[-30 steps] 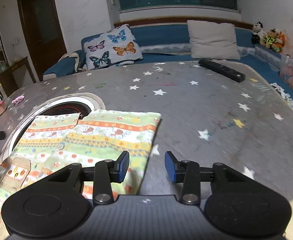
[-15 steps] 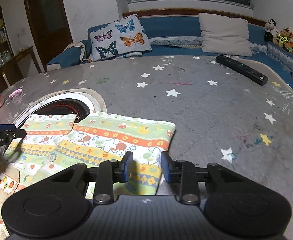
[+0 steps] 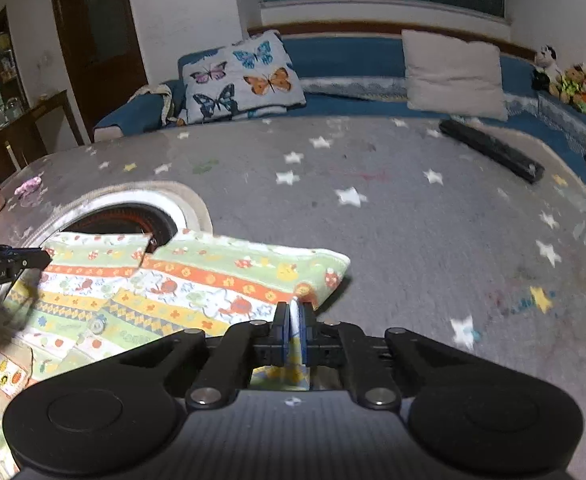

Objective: Fold clothes

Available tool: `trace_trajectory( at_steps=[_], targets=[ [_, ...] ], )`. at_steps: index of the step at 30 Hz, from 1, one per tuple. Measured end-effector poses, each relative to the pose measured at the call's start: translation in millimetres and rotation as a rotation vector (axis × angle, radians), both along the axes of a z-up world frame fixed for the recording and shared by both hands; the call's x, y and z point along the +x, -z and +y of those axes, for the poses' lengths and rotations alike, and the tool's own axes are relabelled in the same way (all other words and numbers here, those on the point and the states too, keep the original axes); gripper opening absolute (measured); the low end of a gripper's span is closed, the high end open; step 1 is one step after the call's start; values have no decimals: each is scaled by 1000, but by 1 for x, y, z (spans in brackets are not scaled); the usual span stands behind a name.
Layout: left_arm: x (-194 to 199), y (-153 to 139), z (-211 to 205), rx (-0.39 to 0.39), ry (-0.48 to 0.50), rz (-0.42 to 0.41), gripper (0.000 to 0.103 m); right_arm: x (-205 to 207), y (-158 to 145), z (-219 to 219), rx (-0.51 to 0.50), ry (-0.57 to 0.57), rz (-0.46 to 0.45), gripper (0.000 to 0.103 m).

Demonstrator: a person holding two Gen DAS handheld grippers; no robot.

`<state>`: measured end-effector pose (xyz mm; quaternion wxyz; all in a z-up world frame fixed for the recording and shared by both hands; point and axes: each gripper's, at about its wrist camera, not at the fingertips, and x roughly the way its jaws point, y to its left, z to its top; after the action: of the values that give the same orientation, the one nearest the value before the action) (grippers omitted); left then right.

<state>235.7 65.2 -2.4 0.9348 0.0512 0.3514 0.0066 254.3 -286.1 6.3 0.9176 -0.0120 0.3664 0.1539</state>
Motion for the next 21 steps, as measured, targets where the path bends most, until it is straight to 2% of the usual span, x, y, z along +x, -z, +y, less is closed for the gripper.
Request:
trace_trajectory(
  at_steps=[6, 9, 12, 14, 15, 16, 17, 18, 21],
  targets=[
    [26, -5, 8, 14, -36, -26, 3, 27, -11, 15, -19, -26, -66, 3],
    [36, 1, 10, 19, -47, -4, 3, 46, -1, 21, -44, -30, -30, 8],
    [28, 1, 11, 31, -31, -6, 8, 46, 5, 24, -85, -34, -21, 10],
    [18, 0, 12, 39, -19, -13, 11, 34, 1, 22, -76, -47, -28, 14],
    [10, -2, 14, 37, -20, -14, 13, 26, -2, 21, -72, -57, -32, 24],
    [3, -3, 16, 33, -21, -16, 16, 18, -4, 21, -67, -67, -37, 28],
    [-8, -6, 19, 21, -28, -22, 19, 7, -6, 21, -69, -82, -38, 28],
    [-18, -9, 23, 10, -37, -29, 27, -4, -7, 21, -72, -97, -39, 28],
    [-54, -17, 35, -4, -77, -59, 36, -38, -10, 19, -79, -130, -44, 31]
  ],
)
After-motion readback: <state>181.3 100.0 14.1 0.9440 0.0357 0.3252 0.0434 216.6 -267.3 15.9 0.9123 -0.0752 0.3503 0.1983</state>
